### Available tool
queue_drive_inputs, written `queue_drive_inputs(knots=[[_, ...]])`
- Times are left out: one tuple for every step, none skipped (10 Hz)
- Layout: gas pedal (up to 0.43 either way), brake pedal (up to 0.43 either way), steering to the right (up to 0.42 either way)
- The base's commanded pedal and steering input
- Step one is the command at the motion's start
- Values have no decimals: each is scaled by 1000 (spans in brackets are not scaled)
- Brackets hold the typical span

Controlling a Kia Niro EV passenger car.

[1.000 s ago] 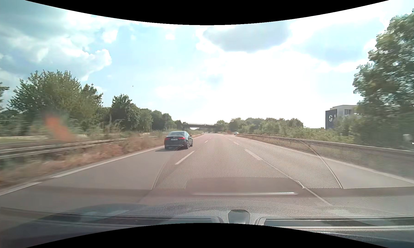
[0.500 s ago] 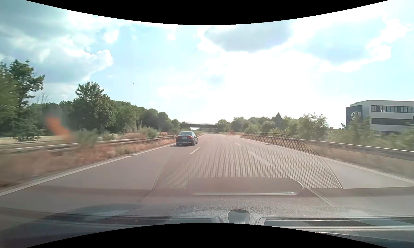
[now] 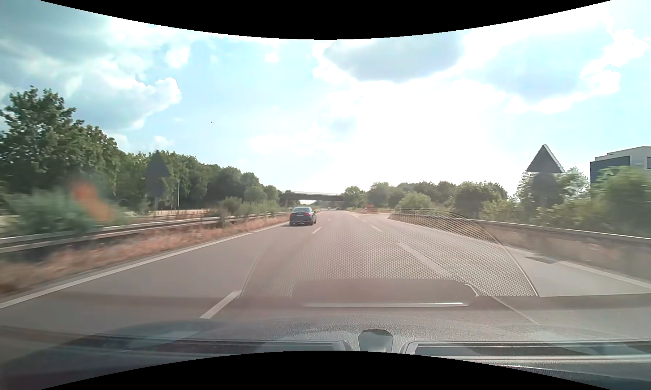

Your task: Follow the waypoints while adhering to traffic rules and regulations

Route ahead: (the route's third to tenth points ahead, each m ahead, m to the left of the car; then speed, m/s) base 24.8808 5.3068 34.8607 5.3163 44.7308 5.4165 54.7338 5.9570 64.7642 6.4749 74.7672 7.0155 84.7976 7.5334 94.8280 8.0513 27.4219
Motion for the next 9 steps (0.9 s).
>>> queue_drive_inputs(knots=[[209, 0, -5], [209, 0, -4], [209, 0, -5], [209, 0, -5], [209, 0, -5], [209, 0, -5], [209, 0, -5], [209, 0, -5], [209, 0, -5]])
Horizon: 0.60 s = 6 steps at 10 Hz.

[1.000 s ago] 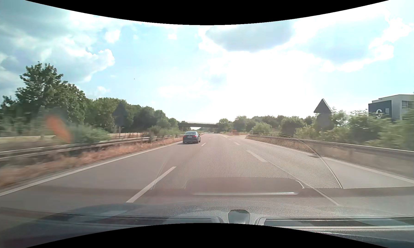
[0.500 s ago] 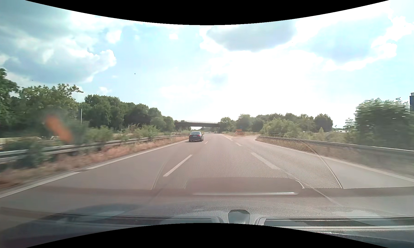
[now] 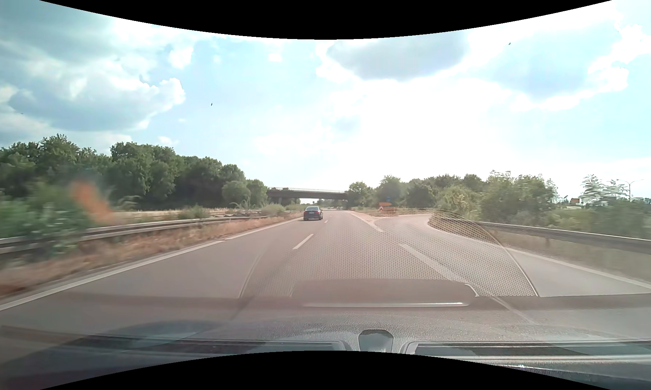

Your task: Follow the waypoints while adhering to traffic rules and regulations

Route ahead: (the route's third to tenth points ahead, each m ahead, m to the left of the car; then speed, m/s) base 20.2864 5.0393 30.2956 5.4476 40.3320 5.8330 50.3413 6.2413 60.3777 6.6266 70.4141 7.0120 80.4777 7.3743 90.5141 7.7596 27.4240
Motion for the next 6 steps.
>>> queue_drive_inputs(knots=[[209, 0, -5], [209, 0, -5], [209, 0, -5], [209, 0, -5], [209, 0, -5], [209, 0, -5]])
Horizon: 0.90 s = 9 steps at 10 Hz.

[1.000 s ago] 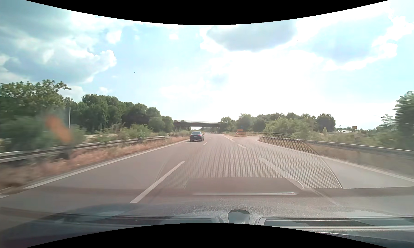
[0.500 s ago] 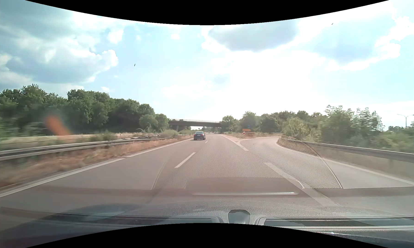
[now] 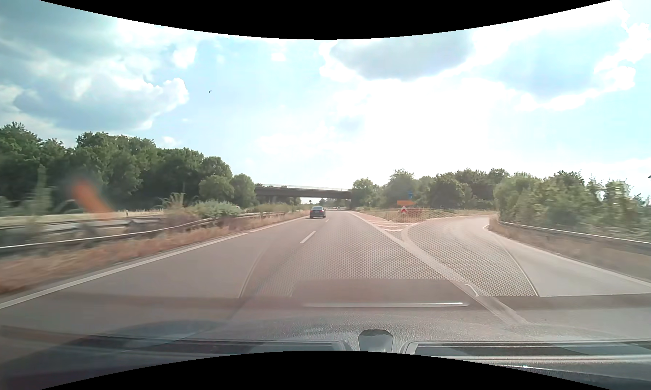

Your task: Follow the waypoints while adhering to traffic rules and regulations

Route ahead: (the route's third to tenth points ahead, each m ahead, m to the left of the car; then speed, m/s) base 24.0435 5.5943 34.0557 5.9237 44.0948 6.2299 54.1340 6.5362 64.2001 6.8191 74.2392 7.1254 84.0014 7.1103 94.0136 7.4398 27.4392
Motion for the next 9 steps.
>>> queue_drive_inputs(knots=[[209, 0, -5], [209, 0, -5], [209, 0, -5], [209, 0, -5], [209, 0, -5], [209, 0, -5], [209, 0, -5], [209, 0, -5], [209, 0, -5]])
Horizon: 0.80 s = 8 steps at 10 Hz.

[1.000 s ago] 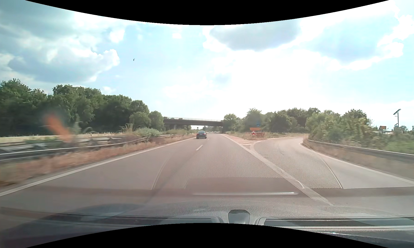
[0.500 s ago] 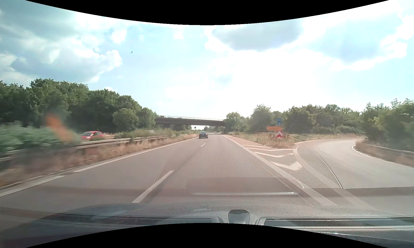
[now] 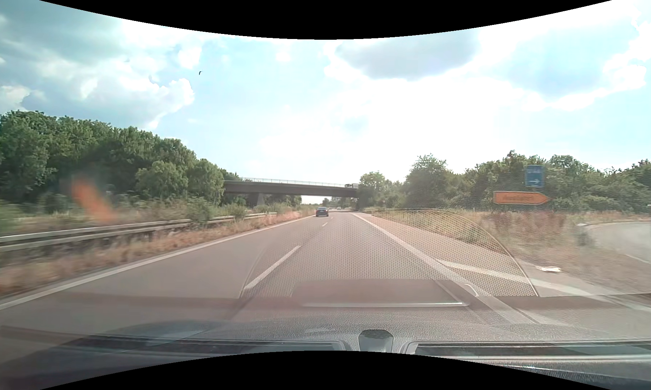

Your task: Follow the waypoints while adhering to traffic rules and regulations

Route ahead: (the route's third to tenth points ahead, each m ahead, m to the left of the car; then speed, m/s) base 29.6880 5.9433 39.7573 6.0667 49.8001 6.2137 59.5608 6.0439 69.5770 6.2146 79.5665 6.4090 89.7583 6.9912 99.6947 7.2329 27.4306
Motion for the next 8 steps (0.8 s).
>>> queue_drive_inputs(knots=[[197, 0, -5], [197, 0, -5], [197, 0, -5], [197, 0, -5], [197, 0, -5], [189, 0, -5], [189, 0, -5], [189, 0, -4]])
